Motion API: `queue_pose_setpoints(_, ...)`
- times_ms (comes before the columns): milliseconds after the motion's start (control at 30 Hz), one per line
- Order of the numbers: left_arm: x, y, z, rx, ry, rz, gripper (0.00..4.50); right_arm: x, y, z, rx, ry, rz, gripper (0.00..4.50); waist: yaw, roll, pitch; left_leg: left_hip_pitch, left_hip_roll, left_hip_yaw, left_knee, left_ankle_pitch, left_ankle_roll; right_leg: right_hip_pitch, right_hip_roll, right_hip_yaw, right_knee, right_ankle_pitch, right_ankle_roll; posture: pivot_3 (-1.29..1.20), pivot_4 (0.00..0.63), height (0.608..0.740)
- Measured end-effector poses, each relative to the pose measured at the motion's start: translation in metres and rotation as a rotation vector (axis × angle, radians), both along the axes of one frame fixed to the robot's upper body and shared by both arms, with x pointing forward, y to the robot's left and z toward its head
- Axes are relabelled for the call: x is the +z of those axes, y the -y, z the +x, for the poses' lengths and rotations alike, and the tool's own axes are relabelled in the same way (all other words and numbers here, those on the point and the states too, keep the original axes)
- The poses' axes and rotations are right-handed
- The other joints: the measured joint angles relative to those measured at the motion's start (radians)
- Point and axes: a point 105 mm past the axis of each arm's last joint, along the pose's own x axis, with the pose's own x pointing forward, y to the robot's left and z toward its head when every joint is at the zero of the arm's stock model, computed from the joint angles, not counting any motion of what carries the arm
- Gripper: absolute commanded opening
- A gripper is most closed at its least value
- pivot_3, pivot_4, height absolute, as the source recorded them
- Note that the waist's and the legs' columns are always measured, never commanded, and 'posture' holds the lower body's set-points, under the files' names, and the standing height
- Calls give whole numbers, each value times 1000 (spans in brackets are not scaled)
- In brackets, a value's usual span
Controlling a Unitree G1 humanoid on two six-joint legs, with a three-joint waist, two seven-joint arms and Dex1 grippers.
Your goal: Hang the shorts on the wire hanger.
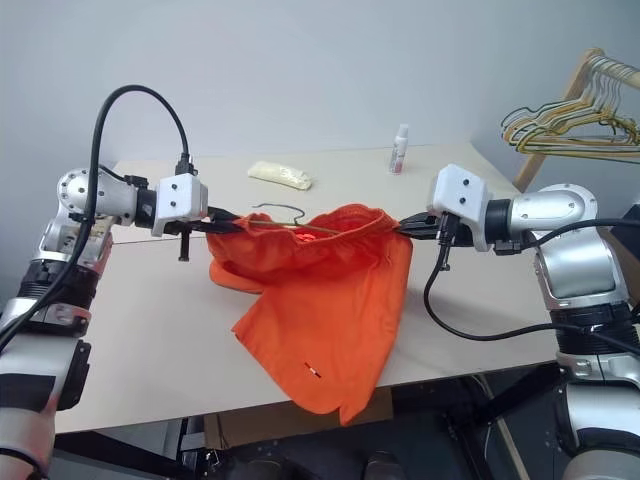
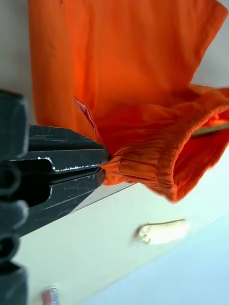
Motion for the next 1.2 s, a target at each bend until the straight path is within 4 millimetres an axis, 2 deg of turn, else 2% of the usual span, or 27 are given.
queue_pose_setpoints(200,-1,4,1,-3,7,-10,0,-1,-11,-1,65,77,-49,47,-1,0,0,0,0,0,0,0,-1,0,0,0,0,0,0,120,0,740)
queue_pose_setpoints(333,1,8,-3,-31,11,-15,0,-4,-14,2,61,108,-85,959,-1,0,0,0,0,0,0,0,-1,0,0,0,0,0,0,121,0,740)
queue_pose_setpoints(567,-5,9,-7,-43,-16,-10,0,-14,-18,6,51,101,-112,3279,-2,0,0,0,0,0,0,1,-1,0,0,0,1,0,0,119,0,740)
queue_pose_setpoints(967,-5,18,-13,-76,-22,-45,0,-30,-30,8,31,-29,1,3279,-4,0,0,0,0,0,0,1,-2,0,0,0,1,0,0,115,0,740)
queue_pose_setpoints(1167,-10,18,-15,-77,-43,-51,0,-37,-29,10,-21,-127,42,3279,-3,0,0,0,0,0,0,1,-2,-1,0,0,1,0,0,118,0,740)
queue_pose_setpoints(1200,-10,19,-15,-77,-42,-50,0,-37,-30,10,-23,-141,50,3111,-3,0,0,0,0,0,0,1,-2,-1,0,0,1,0,0,118,0,740)
